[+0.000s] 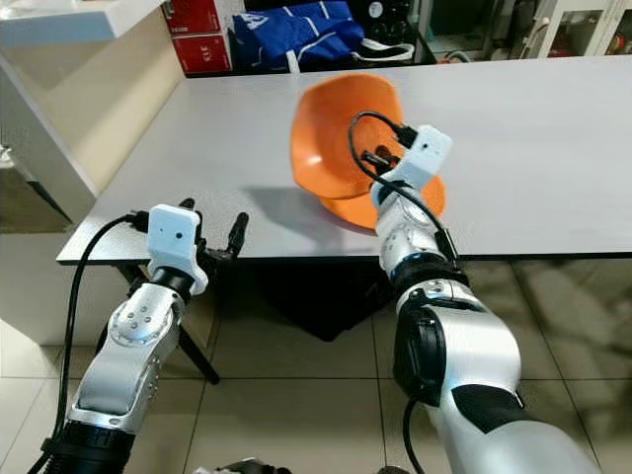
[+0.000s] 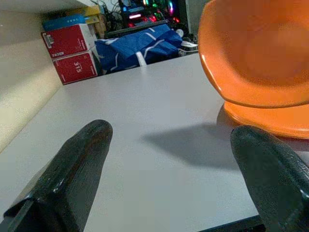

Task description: Setting the table

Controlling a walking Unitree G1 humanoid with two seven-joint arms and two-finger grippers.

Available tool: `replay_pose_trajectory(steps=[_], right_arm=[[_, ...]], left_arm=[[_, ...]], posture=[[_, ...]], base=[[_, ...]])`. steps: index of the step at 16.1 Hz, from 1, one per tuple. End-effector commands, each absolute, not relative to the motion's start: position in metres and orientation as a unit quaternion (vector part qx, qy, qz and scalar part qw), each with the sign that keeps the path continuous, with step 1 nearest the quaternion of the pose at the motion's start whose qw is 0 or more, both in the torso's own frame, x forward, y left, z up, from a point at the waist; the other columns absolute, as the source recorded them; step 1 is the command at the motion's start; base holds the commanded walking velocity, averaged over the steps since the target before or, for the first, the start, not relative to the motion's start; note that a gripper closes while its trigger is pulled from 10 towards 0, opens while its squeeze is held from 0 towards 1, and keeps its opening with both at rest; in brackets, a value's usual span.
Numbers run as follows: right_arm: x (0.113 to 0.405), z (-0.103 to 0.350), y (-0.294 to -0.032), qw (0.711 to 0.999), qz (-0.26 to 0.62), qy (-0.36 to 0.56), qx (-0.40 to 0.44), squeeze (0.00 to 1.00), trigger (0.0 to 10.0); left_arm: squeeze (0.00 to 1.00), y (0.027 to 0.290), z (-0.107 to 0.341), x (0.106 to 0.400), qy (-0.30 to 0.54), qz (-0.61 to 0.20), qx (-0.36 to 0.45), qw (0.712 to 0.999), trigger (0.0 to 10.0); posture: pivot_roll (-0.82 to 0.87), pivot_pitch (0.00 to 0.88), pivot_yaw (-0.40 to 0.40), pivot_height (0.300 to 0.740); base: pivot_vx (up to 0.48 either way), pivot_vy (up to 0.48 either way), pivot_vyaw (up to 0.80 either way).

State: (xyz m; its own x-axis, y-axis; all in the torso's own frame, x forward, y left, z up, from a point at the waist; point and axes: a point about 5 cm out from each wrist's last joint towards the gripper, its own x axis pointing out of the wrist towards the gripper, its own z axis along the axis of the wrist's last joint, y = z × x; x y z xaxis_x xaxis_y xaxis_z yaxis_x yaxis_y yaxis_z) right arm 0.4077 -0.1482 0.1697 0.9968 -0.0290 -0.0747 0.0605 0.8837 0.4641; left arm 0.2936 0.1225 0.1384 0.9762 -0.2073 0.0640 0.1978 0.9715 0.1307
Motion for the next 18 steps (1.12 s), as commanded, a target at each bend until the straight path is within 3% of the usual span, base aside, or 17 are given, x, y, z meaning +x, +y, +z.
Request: replay_pose_trajectory(steps=[1, 9, 14, 15, 16, 18], right_arm=[[0.412, 0.186, -0.149, 0.969, -0.032, 0.007, 0.247, 0.00, 0.0], [0.403, 0.154, -0.168, 0.957, -0.127, 0.088, 0.244, 0.00, 0.0], [0.402, 0.149, -0.166, 0.952, -0.133, 0.108, 0.252, 0.00, 0.0], [0.402, 0.147, -0.165, 0.953, -0.135, 0.115, 0.246, 0.00, 3.4], [0.401, 0.146, -0.165, 0.954, -0.134, 0.119, 0.239, 0.00, 10.0], [0.401, 0.145, -0.164, 0.955, -0.132, 0.122, 0.235, 0.00, 10.0]], left_arm=[[0.00, 0.126, 0.141, 0.293, -0.039, -0.096, 0.063, 0.993, 10.0], [0.00, 0.126, 0.141, 0.290, -0.037, -0.094, 0.061, 0.993, 10.0], [0.00, 0.126, 0.142, 0.289, -0.037, -0.093, 0.061, 0.993, 10.0], [0.00, 0.126, 0.143, 0.289, -0.037, -0.093, 0.061, 0.993, 10.0], [0.00, 0.126, 0.143, 0.289, -0.038, -0.093, 0.060, 0.993, 10.0], [0.00, 0.126, 0.143, 0.289, -0.038, -0.093, 0.060, 0.993, 10.0]], posture=[[-0.09, 0.000, 0.120, 0.740], [-0.08, 0.000, 0.119, 0.740], [-0.08, 0.000, 0.119, 0.740], [-0.08, 0.000, 0.118, 0.740], [-0.08, 0.000, 0.118, 0.740], [-0.08, 0.000, 0.118, 0.740]], base=[[0.000, 0.000, 0.00], [0.000, 0.000, 0.00], [0.000, 0.000, 0.00], [0.000, 0.000, 0.00], [0.000, 0.000, 0.00], [0.000, 0.000, 0.00]])
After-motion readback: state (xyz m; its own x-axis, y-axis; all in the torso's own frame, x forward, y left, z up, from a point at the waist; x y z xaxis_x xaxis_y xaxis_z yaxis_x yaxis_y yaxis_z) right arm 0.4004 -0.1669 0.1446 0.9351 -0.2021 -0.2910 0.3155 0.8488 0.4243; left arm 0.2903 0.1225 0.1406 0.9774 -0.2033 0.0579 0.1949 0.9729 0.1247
